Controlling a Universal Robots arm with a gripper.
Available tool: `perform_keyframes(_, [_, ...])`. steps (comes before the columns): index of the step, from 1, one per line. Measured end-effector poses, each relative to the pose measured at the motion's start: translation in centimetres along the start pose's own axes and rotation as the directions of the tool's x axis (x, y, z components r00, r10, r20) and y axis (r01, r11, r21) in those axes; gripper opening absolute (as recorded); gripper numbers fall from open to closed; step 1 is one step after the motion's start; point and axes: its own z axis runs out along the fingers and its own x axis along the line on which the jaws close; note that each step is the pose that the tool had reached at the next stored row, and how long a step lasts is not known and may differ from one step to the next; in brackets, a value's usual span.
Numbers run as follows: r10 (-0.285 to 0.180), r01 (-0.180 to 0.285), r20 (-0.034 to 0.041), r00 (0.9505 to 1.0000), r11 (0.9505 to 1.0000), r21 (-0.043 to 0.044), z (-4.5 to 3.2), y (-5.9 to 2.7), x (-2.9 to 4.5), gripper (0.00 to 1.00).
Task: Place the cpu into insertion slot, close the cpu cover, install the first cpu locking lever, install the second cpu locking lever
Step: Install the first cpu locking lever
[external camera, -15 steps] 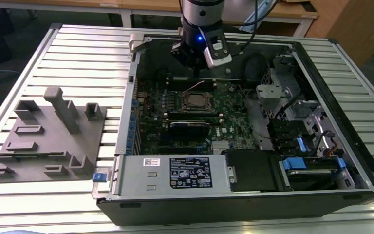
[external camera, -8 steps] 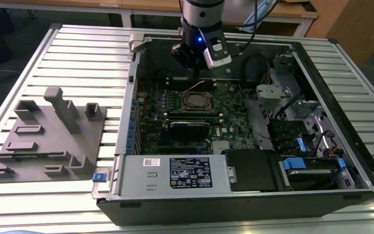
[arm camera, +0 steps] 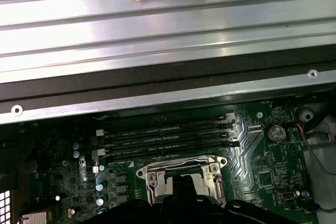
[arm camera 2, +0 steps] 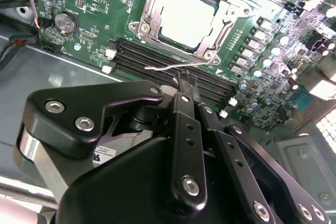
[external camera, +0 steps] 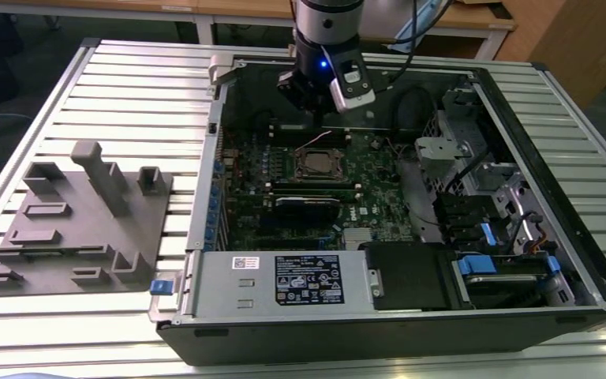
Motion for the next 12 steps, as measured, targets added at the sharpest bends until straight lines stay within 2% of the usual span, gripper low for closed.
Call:
perform_keyframes(2, [0.0,0.0,-0.0007,1.0,1.0,-0.0025,0.14,-0.03,0.01,0.1])
perform_keyframes(5, [0.001,-0.001,-0.0027,1.0,0.9999,-0.0165,0.29,-0.05,0.03,0.1])
perform_keyframes(6, [0.001,-0.001,-0.003,1.0,0.9998,-0.0187,0.34,-0.06,0.03,0.1])
perform_keyframes(12, [0.001,-0.001,-0.0035,1.0,0.9998,-0.0211,0.76,-0.14,0.05,0.1])
